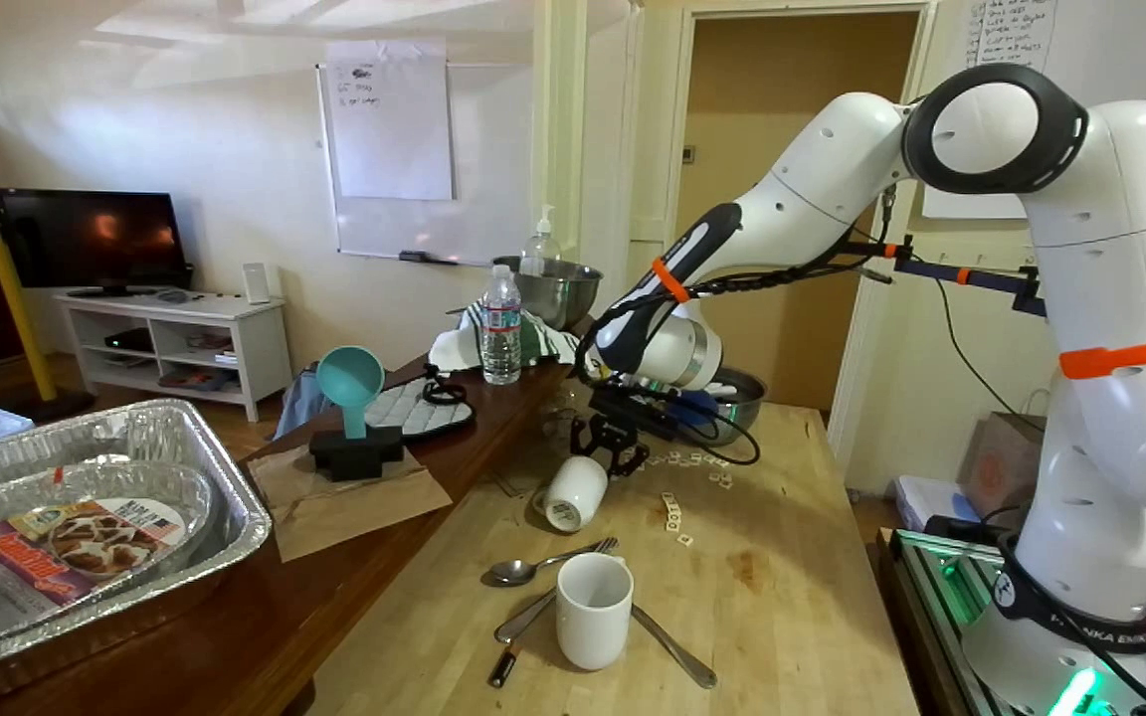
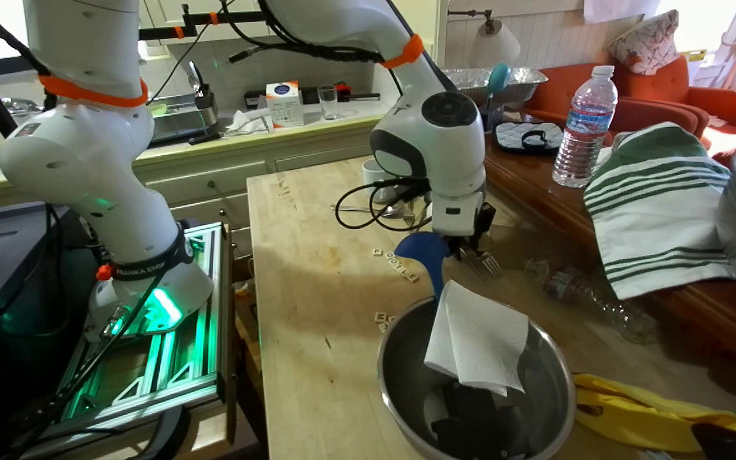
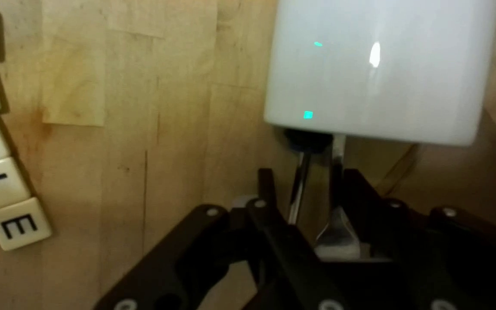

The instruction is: Move the screwdriver and the spoon to the left and make the cup stand

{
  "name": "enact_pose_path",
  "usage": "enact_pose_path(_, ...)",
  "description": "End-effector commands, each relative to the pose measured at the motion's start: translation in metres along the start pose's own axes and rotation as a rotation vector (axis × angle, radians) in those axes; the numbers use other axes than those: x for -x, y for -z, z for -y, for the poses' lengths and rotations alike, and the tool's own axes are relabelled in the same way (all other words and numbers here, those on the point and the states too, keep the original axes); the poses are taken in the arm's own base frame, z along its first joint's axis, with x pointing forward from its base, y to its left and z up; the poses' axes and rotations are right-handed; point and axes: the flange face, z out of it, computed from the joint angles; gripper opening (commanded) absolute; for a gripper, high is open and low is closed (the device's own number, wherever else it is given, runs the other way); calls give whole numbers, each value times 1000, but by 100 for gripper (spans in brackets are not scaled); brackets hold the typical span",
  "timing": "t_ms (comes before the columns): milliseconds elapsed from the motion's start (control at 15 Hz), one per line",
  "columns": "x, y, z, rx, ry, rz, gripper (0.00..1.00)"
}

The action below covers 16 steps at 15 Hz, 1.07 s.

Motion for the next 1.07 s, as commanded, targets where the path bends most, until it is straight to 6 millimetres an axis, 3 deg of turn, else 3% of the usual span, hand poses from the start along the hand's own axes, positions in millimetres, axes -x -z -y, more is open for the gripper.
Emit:
enact_pose_path(0,-5,-9,0,-12,5,-7,15)
enact_pose_path(133,-6,-8,1,-16,11,-8,0)
enact_pose_path(1000,-8,18,-13,7,-89,-60,2)
